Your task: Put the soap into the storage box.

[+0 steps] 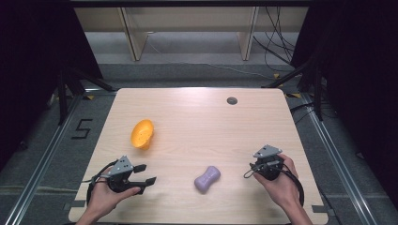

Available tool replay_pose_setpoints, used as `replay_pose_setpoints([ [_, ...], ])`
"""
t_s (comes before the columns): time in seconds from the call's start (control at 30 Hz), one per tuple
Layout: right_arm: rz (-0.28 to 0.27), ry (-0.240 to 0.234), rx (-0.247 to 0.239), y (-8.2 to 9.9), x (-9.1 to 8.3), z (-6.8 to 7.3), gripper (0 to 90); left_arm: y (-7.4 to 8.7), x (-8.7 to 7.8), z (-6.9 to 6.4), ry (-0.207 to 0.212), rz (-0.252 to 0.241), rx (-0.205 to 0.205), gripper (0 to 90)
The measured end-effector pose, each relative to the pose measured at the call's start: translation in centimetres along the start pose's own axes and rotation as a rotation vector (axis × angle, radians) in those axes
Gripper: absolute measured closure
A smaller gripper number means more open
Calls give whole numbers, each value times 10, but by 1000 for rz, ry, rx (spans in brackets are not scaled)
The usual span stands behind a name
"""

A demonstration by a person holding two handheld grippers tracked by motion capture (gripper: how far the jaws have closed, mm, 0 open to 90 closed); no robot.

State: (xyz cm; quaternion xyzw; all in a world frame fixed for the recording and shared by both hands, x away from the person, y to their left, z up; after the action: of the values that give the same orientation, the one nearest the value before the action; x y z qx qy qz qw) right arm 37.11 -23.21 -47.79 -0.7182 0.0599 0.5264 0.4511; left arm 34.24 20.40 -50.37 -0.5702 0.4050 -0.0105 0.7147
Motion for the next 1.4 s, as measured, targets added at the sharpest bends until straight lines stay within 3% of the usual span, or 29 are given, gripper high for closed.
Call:
replay_pose_setpoints([
  [0.07, 0, 10, 10, 1, 0, -1, 497, -3, 0, -3, 8, 12, -27, 340],
  [0.13, 9, 17, 36, 3, 0, -2, 499, -7, 0, -2, 9, 35, 7, 343],
  [0.17, 21, 28, 60, 4, -1, -1, 500, -10, 1, -4, 10, 22, -8, 351],
  [0.23, 17, 25, 57, 4, 0, -4, 506, -17, 2, -5, 16, 22, -11, 376],
  [0.27, 22, 27, 67, 5, 0, -4, 507, -19, 3, -8, 18, 26, -31, 388],
  [0.3, 30, 42, 77, 6, -1, -4, 507, -23, 3, -7, 21, 44, 0, 391],
  [0.4, 30, 27, 86, 7, -1, -6, 509, -31, 7, -12, 15, 71, 16, 390],
  [0.47, 26, 27, 83, 8, 1, -8, 507, -36, 11, -14, 27, 110, 48, 390],
  [0.53, 33, 21, 94, 8, 1, -9, 504, -42, 16, -18, 21, 120, 31, 393],
  [0.57, 34, 22, 100, 8, 0, -8, 502, -44, 18, -20, 21, 142, 26, 394],
  [0.67, 37, 39, 95, 9, 0, -10, 497, -53, 24, -26, 34, 207, 89, 378],
  [0.7, 47, 49, 130, 10, -1, -8, 495, -53, 24, -26, 34, 207, 89, 373],
  [0.73, 48, 51, 121, 10, -1, -9, 493, -58, 28, -31, 31, 253, 99, 373],
  [0.77, 51, 52, 125, 10, -1, -8, 491, -58, 28, -31, 31, 253, 99, 373],
  [0.8, 52, 48, 127, 10, -1, -8, 489, -65, 32, -37, 33, 294, 112, 373],
  [0.83, 54, 48, 125, 10, 0, -8, 486, -69, 32, -37, 42, 339, 164, 373],
  [0.87, 54, 47, 127, 9, 0, -7, 483, -73, 35, -42, 33, 335, 137, 373],
  [0.9, 54, 47, 127, 9, 0, -7, 483, -73, 35, -42, 33, 335, 137, 374],
  [0.93, 52, 49, 127, 9, 0, -7, 476, -79, 40, -47, 45, 378, 180, 374],
  [1.27, 50, 43, 129, 9, 0, -6, 457, -98, 69, -85, 56, 481, 141, 374],
  [1.3, 51, 40, 135, 9, 0, -6, 456, -100, 72, -86, 62, 490, 159, 374],
  [1.37, 52, 40, 136, 9, 0, -6, 453, -103, 76, -91, 62, 515, 150, 374],
  [1.4, 52, 40, 136, 9, 0, -6, 453, -105, 78, -90, 69, 542, 189, 374],
])
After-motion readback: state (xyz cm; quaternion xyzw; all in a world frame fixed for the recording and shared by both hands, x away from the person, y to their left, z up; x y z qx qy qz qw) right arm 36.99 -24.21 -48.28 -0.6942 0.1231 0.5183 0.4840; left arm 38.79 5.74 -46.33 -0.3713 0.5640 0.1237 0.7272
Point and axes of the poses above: each handheld gripper's, and its own axes: x roughly forward along the jaws, y roughly out of its underside, z roughly to its left, the point moved 3 cm from there along x, roughly forward along the jaws, and after that the axes turned 15 degrees about -y, right-handed, at the moved point
